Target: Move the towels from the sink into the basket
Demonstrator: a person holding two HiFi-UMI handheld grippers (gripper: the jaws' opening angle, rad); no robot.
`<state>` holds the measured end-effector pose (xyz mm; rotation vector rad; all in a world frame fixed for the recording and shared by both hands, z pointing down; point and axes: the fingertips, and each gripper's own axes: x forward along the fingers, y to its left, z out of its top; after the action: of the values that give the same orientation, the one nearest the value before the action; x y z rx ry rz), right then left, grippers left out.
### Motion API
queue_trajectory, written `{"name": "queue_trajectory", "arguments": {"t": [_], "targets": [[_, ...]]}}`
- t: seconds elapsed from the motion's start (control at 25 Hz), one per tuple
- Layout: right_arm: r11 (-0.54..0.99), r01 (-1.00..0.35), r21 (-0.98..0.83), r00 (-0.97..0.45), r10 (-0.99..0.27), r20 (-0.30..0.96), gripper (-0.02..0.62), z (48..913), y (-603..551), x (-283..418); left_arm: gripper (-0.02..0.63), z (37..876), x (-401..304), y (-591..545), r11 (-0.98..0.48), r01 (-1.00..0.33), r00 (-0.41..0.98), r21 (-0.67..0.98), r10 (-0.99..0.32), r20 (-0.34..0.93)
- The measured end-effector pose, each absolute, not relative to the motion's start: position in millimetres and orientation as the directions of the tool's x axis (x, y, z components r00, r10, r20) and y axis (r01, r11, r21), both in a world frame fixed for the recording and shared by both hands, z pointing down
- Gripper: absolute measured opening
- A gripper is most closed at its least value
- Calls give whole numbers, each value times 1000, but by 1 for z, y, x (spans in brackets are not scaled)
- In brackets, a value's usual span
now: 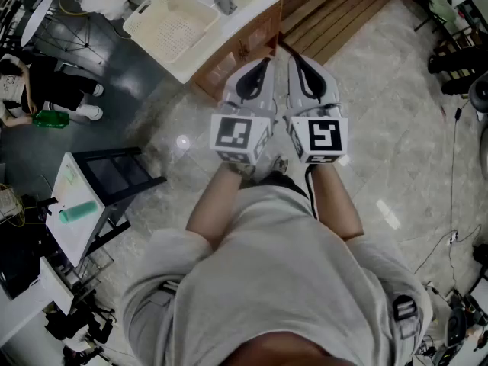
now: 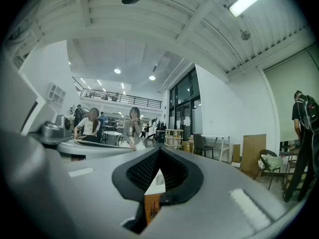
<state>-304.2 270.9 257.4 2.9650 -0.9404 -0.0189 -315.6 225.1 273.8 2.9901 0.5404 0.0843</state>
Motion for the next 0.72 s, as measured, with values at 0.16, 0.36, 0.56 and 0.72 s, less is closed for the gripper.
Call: {"name": "queue_trajectory", "arguments": {"t": [0.16,0.36,0.56,0.72], "targets": [[-814,-580,26,815,-579,22,6,263,282,-294,17,281,-304,232,-936,336,938,109,343,51],[-813,-581,31,814,-581,-5,6,263,294,-275,17,281,-287,240,-943,314,947,113,320,33],[-806,-592,26,806,-591,29,6,277,306,-257,17,289,-270,244,-952,284,956,114,290,40],[-806,-591,14,806,-591,41,6,287,309,-238,17,297,-251,243,-955,278,957,107,284,55]]}}
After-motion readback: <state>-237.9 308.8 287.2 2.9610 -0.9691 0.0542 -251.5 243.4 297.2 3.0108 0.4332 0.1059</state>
